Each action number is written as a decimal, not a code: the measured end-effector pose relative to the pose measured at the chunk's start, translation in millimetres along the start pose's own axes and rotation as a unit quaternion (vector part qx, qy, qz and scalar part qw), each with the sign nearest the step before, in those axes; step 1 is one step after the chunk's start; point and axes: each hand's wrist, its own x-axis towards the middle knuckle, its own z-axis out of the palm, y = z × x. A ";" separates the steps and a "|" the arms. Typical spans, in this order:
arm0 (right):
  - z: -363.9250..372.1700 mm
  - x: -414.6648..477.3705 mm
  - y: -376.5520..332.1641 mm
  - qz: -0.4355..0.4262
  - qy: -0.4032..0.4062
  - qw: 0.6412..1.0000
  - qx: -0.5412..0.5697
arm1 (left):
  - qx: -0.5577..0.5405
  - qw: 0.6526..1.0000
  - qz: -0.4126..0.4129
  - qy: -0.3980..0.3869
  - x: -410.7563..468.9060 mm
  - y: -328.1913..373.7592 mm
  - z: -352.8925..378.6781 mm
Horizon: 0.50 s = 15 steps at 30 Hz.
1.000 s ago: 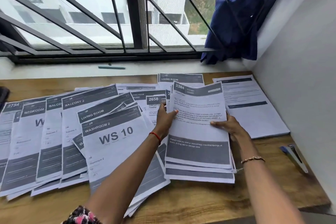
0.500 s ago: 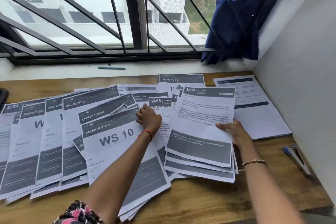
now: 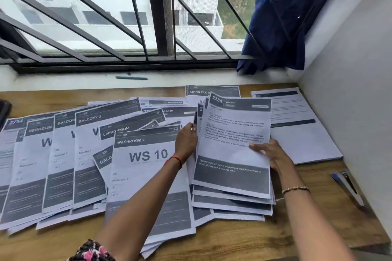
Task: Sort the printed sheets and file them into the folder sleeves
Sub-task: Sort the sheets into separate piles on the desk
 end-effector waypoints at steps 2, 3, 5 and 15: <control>1.1 0.6 -1.7 -0.007 -0.003 1.000 0.012 | -0.037 0.999 0.014 -0.014 -1.1 4.1 -2.4; 2.7 -0.3 -3.5 -0.011 -0.003 1.000 0.019 | -0.069 0.997 0.024 -0.022 -0.8 4.9 -3.1; 4.0 1.8 -4.9 -0.035 0.000 0.999 0.021 | -0.146 0.988 0.030 -0.038 -0.6 5.8 -5.8; 26.5 -1.7 -24.2 -0.093 -0.035 0.994 0.046 | -0.390 0.912 -0.094 -0.086 2.1 15.6 -28.2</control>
